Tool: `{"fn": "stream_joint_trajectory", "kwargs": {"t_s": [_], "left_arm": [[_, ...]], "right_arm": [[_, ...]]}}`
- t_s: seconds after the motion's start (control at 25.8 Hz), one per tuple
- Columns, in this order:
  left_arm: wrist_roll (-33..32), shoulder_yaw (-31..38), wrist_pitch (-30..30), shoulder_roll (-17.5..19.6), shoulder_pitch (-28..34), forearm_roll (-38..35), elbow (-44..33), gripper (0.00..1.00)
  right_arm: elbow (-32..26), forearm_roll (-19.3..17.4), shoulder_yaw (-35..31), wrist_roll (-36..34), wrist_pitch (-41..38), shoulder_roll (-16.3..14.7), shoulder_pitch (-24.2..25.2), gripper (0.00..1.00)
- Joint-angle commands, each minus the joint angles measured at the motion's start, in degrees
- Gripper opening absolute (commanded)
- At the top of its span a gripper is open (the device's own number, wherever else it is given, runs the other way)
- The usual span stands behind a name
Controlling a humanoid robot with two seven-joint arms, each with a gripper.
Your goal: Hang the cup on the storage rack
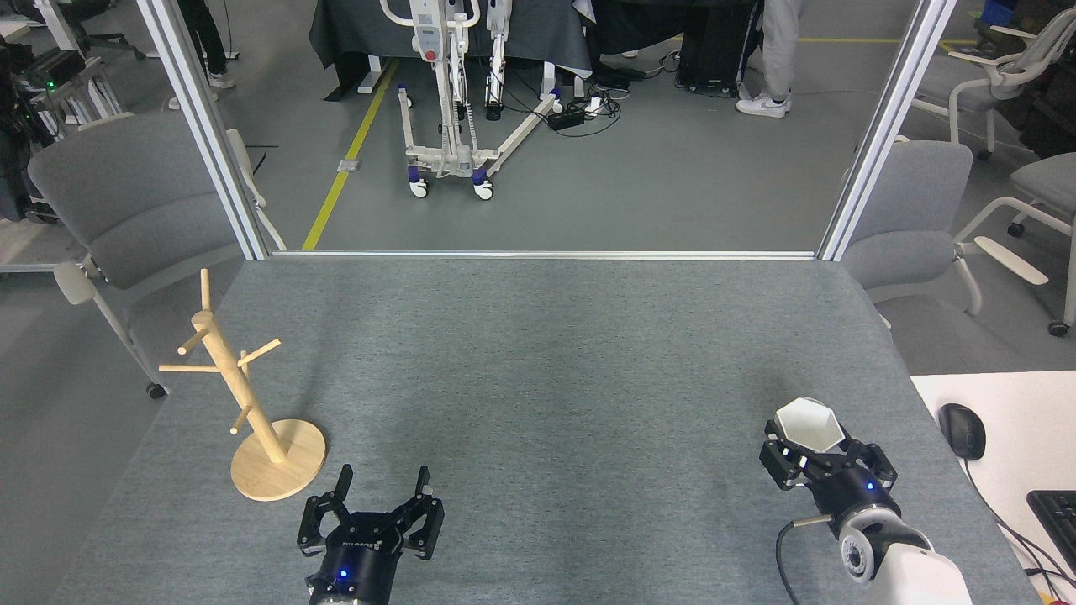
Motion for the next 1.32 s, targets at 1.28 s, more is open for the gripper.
{"fn": "stream_joint_trajectory", "kwargs": {"t_s": [1.28], "left_arm": [[0.01, -0.09, -0.1, -0.42, -1.24, 0.0, 1.09, 1.0]], "right_arm": [[4.58, 2.87, 0.0, -1.06, 0.56, -0.11, -4.28, 0.86]]}}
